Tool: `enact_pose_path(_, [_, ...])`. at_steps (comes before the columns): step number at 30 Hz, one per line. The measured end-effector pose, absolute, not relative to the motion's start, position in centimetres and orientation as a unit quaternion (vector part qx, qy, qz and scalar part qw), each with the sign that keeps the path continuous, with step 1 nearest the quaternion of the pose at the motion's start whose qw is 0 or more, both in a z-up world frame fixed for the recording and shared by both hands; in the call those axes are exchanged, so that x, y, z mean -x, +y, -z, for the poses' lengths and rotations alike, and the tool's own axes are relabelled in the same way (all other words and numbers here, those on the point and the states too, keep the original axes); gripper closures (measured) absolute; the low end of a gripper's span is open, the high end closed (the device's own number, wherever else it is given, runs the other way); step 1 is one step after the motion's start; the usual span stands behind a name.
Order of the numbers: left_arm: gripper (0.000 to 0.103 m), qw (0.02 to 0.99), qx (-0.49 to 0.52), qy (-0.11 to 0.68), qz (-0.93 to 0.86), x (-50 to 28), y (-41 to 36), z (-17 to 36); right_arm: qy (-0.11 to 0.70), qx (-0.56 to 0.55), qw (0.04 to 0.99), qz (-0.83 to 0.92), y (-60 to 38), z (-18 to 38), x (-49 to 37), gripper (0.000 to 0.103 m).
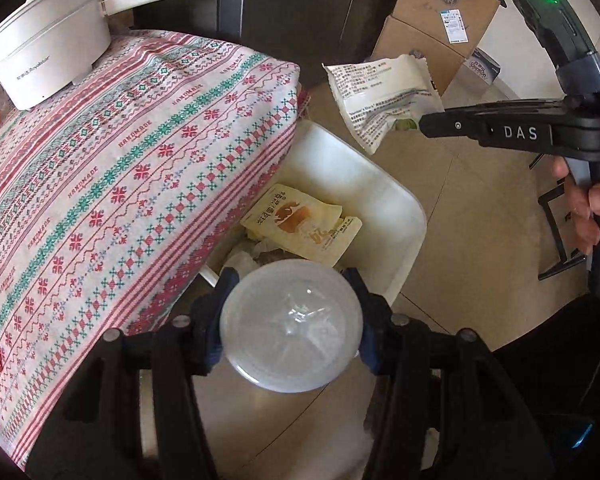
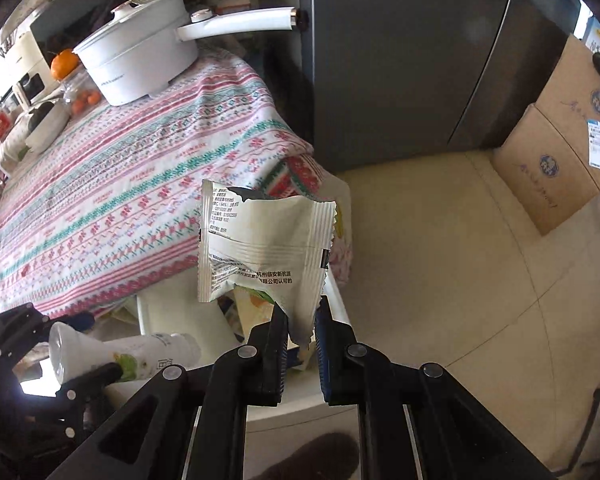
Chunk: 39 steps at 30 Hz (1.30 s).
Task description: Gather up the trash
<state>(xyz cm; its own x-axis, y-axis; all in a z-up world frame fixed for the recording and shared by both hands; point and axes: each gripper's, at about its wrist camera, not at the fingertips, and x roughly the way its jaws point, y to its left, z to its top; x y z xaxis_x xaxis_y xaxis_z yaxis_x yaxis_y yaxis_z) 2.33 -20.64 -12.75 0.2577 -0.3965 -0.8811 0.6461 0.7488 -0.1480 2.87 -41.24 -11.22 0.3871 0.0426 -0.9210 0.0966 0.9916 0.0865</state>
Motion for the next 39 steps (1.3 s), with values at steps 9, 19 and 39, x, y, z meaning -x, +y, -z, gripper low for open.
enact_pose_path(9, [0.024,0.801,-0.136,0.484,0.324,-2.3,-20.8,11.7,0.562,-0.066,0.824,0.026,-42.8,11.7,-2.5,0.088])
enact_pose_path(19, [0.019,0.809,-0.137,0.489,0.297,-2.8,-18.8,11.4,0.583,-0.052,0.811,0.019,-41.7,12.8,-2.9,0.085])
enact_pose_path(39, [0.001,0.854,-0.091,0.462,0.221,-1.8,-14.5,8.9,0.552,-0.029,0.834,0.01,-38.7,11.3,-2.4,0.017])
